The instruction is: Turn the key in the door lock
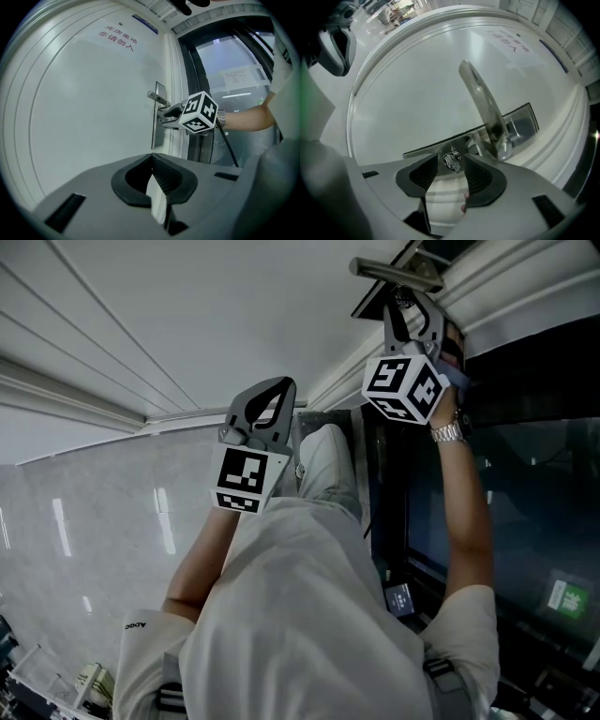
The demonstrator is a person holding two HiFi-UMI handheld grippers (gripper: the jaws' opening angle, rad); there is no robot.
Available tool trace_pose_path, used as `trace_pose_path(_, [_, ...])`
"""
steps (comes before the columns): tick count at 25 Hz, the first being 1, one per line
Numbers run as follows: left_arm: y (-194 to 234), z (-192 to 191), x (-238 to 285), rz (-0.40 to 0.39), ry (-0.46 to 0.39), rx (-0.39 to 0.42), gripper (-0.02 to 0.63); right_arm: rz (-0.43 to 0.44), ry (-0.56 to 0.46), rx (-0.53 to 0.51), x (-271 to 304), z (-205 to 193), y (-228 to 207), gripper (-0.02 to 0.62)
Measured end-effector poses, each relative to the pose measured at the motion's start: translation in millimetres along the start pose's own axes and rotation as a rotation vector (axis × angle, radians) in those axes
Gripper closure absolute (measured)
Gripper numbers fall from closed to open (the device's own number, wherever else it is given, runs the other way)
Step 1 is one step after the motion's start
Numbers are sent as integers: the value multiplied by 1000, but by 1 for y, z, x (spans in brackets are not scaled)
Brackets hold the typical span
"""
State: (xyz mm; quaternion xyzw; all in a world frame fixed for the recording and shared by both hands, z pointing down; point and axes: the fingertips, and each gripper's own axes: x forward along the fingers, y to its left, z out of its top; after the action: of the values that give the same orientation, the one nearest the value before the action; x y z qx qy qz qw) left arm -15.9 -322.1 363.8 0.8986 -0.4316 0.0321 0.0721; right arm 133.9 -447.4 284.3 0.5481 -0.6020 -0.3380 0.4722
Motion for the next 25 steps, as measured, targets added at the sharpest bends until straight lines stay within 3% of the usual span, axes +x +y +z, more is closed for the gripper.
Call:
trace_pose_path(6, [-1,1,1,0,3,5,597,18,21,-73,4,-3,12,417])
trace_pose_path(13, [-5,-1,5,-17,8,5,597,14,18,-48,6,-3,13,436])
trace_pose_path(21, [-12,-5,8,-38,20,6,597,-43,17,-10,6,-2,5,492])
trace_pose_path(25, [-12,-6,9,-39,22,6,597,-81,22,40,7,-2,-3,575])
